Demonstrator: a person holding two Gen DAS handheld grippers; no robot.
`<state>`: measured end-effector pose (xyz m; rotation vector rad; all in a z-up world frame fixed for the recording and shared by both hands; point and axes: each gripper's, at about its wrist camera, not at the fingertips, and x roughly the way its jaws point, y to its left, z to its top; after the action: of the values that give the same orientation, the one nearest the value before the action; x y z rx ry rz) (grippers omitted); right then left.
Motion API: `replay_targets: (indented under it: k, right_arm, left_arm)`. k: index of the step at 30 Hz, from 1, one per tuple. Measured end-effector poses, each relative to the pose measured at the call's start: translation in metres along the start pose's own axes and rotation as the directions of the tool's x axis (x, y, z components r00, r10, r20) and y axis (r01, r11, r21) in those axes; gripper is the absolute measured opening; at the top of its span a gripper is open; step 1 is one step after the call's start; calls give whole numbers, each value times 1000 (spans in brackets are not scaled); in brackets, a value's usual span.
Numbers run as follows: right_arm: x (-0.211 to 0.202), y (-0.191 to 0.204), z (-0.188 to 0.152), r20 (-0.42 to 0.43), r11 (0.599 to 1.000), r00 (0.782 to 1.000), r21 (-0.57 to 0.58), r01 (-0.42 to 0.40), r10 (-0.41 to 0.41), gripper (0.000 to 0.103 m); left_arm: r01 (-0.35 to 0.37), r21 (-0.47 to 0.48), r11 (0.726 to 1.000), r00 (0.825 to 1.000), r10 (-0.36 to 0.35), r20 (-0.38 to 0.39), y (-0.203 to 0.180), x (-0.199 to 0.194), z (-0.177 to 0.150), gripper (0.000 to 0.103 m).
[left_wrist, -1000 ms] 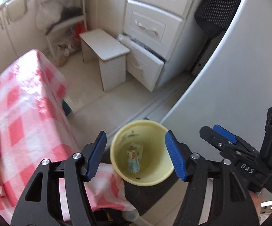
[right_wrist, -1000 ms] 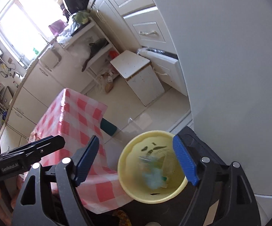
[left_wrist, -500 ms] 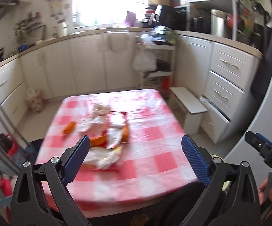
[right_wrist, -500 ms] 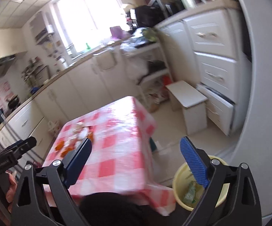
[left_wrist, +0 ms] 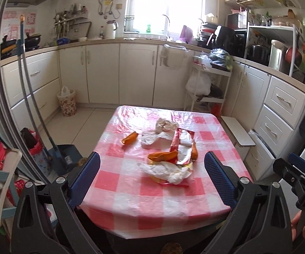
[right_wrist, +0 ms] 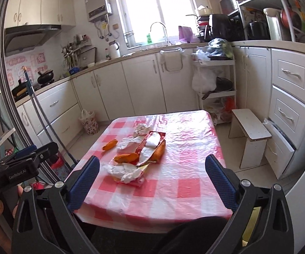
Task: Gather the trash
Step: 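Bring both tools back over the table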
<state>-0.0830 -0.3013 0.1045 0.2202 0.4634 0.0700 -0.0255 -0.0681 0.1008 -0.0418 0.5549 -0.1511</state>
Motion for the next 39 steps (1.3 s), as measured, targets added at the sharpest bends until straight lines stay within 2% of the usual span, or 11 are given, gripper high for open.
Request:
replay_targets:
  k: [11,39]
  right_arm:
    - [14,29,-2,-33,998,999,-61,-25,23,96]
    - [13,25,-1,-47,998,998,-45,-38,36,96]
  left_arm:
    - [-62,-79,995,997,59,-41,49,10,-18,95]
    - [-55,-53,997,998,53,-39,42,1,-18,95]
